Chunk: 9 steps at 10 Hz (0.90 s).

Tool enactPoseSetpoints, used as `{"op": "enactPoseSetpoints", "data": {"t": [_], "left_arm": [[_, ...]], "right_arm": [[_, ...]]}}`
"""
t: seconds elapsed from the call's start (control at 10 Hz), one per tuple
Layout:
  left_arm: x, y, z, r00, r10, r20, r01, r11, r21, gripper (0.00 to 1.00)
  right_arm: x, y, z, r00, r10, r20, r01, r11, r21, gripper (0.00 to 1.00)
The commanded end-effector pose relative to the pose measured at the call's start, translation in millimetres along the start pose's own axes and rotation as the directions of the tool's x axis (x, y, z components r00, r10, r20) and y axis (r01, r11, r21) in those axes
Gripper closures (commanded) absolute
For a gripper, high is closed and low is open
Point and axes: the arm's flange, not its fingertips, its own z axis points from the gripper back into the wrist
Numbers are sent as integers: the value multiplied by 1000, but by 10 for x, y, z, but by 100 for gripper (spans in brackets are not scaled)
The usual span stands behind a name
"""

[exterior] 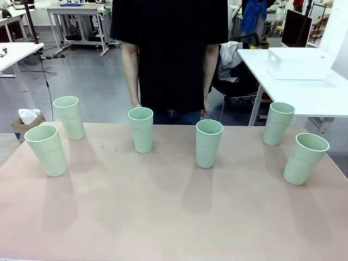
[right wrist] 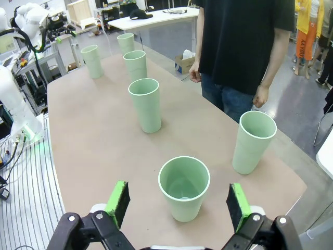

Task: Stack the cups and store them in the basket.
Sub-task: Pick up two Reusable plastic cups , one in each hand.

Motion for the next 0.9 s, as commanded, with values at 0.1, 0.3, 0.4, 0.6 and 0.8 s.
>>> {"op": "enactPoseSetpoints", "data": {"t": [0.1, 0.3, 0.4, 0.6, 0.8], "left_arm": [[6, -15, -2, 1000, -6, 12, 6, 1000, -3, 0], [6, -15, -2, 1000, -6, 12, 6, 1000, -3, 0], [6, -15, -2, 1000, -6, 12, 6, 1000, -3, 0], [6, -15, -2, 1000, -6, 12, 6, 1000, -3, 0], [6, -15, -2, 1000, -6, 12, 6, 1000, -3, 0]], "right_arm": [[26, -13, 4, 1000, 9, 20, -9, 1000, 1, 0], [26, -13, 4, 1000, 9, 20, -9, 1000, 1, 0], [26, -13, 4, 1000, 9, 20, -9, 1000, 1, 0], [26, -13, 4, 1000, 9, 20, -9, 1000, 1, 0], [26, -13, 4, 1000, 9, 20, -9, 1000, 1, 0]]}}
